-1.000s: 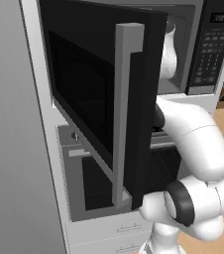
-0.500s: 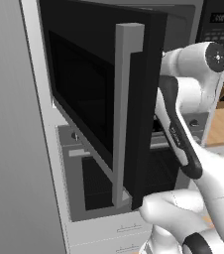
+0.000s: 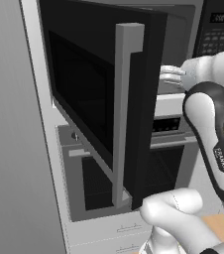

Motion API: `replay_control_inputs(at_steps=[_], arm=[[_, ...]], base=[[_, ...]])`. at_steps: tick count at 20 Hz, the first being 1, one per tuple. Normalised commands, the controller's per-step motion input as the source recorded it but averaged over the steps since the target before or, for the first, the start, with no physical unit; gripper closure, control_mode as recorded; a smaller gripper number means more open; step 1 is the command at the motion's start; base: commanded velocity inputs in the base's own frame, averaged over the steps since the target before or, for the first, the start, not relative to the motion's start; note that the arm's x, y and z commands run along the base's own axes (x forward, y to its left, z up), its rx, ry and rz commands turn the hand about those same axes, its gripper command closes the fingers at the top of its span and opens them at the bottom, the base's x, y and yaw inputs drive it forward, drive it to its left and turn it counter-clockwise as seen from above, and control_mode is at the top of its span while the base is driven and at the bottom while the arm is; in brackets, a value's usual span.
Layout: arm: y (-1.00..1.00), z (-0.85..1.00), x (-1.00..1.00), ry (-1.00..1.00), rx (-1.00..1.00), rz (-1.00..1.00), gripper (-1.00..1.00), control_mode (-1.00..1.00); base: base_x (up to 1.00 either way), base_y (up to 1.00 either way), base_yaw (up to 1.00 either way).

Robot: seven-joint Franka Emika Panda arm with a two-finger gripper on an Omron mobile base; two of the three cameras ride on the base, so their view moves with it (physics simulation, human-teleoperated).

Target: Open the microwave, place the bowl with waffle inside the microwave, then close the microwave door and turn it on.

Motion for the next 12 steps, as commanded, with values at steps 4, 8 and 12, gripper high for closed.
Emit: replay_control_inputs(at_steps=[4,8,12], arm=[[-0.01,0.35,-0.47,-0.19,-0.52,0.28,-1.00,-1.00],[0.00,0.15,-1.00,-0.26,-0.73,0.44,-1.00,-1.00],[0.21,0.00,-1.00,-0.16,-0.67,0.28,-1.00,-1.00]], base=[[0.00,0.00,0.00],[0.00,0.00,0.00],[0.00,0.00,0.00]])
